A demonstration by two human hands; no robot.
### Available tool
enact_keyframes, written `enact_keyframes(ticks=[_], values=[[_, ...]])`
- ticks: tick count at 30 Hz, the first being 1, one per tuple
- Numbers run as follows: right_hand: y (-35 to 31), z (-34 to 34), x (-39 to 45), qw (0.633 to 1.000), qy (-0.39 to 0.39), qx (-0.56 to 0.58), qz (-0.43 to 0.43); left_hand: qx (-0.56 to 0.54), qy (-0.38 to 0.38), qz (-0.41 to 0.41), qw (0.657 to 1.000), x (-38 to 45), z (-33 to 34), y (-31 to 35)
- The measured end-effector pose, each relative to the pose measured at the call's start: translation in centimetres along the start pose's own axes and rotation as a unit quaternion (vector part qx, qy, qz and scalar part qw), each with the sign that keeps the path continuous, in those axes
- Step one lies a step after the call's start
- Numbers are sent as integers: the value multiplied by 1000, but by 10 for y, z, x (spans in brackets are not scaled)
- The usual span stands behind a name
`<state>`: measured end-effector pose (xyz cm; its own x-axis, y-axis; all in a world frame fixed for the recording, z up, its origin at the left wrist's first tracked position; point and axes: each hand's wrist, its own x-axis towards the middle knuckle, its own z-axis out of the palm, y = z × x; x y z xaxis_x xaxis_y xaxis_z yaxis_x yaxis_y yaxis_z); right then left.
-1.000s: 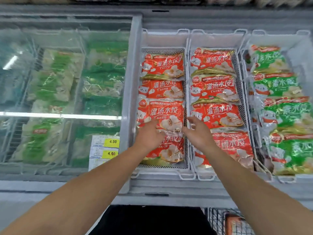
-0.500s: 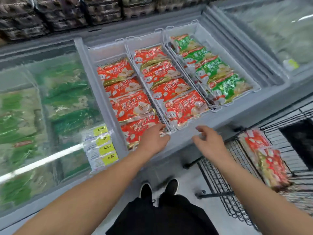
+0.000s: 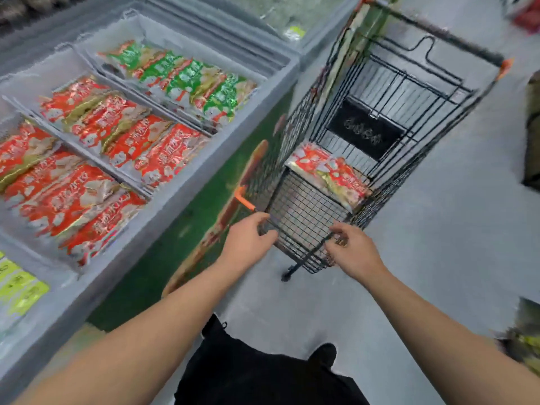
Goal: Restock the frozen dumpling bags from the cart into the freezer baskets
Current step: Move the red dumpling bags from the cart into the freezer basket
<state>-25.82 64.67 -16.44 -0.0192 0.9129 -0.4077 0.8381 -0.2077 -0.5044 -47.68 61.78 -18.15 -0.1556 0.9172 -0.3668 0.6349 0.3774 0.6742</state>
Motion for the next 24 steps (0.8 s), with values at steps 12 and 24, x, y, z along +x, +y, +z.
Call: enact_keyframes(ticks=[12, 24], values=[[181, -131, 9, 999, 32, 26, -34, -39, 31, -30, 998, -12, 147, 133], [184, -202, 159, 994, -14, -4, -111, -88, 56, -90, 990, 96, 185, 196]])
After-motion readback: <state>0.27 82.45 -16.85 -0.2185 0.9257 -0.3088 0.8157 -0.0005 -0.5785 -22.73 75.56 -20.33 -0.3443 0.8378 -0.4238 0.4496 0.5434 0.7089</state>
